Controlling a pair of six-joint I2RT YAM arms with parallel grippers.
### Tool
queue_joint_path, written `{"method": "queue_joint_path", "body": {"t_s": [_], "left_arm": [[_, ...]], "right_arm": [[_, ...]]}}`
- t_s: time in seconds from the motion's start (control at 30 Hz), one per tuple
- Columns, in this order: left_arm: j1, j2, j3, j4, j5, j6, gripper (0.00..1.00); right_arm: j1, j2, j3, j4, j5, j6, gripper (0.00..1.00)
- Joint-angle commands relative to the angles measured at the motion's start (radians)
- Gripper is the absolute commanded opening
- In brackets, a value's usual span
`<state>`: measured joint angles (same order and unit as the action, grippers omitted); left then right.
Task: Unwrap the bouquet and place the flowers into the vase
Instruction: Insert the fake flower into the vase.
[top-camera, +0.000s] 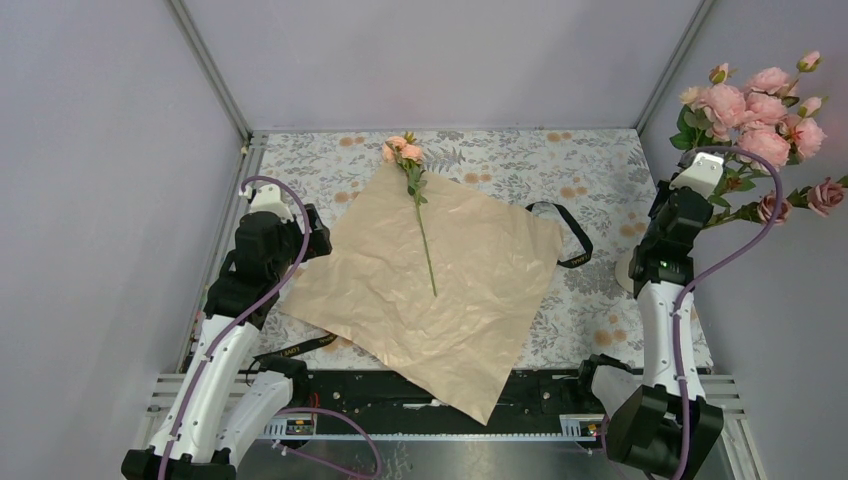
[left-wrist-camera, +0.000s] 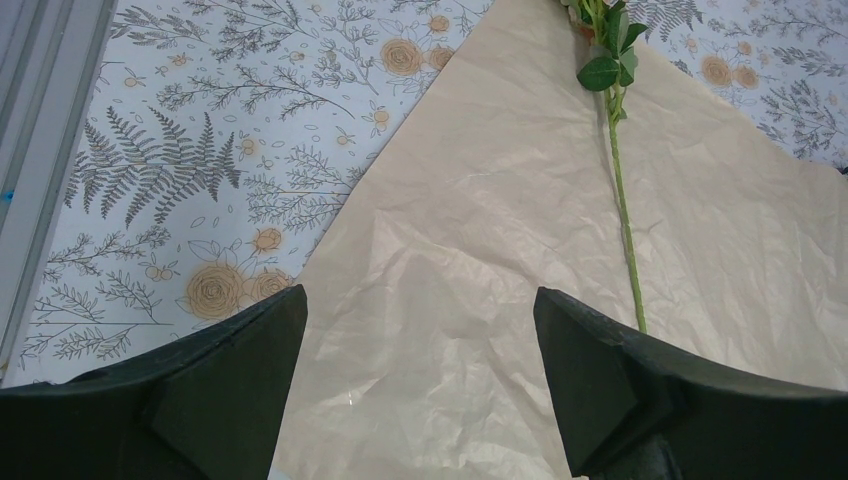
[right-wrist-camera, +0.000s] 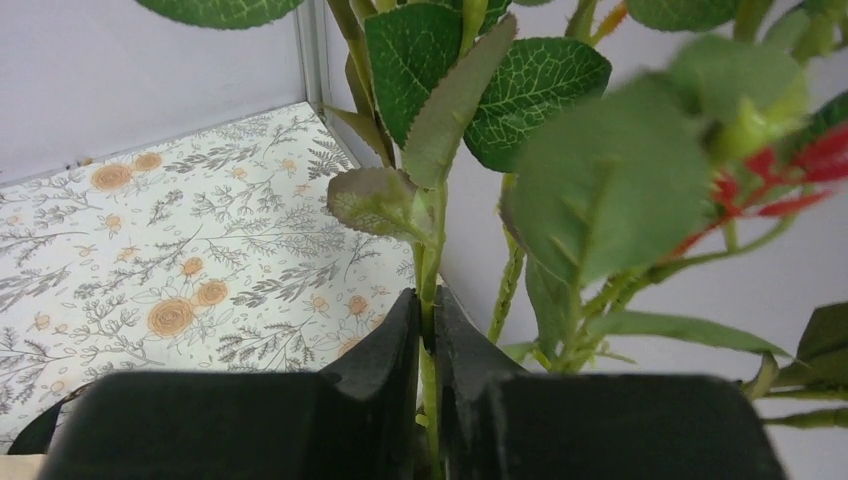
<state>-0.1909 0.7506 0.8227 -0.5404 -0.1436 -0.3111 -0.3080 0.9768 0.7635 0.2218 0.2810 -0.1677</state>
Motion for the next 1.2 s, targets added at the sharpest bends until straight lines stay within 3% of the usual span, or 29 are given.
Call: {"method": "queue_joint_path", "body": {"t_s": [0.0, 0.87, 1.17], "left_arm": [[0.005, 0.001, -0.002, 0.029, 0.01, 0.006, 0.91], [0.007, -0.007, -0.002, 0.028, 0.01, 0.006, 0.91], [0.007, -0.008, -0.002, 0.028, 0.01, 0.006, 0.91]], "right_arm": [[-0.003, -0.047, -0.017, 0.042, 0.038, 0.054, 0.15], [-0.004, -0.166, -0.061, 0.005, -0.049, 0.133, 0.6], [-0.003, -0.289, -0.057, -0.114, -0.103, 0.201, 0.7]]}}
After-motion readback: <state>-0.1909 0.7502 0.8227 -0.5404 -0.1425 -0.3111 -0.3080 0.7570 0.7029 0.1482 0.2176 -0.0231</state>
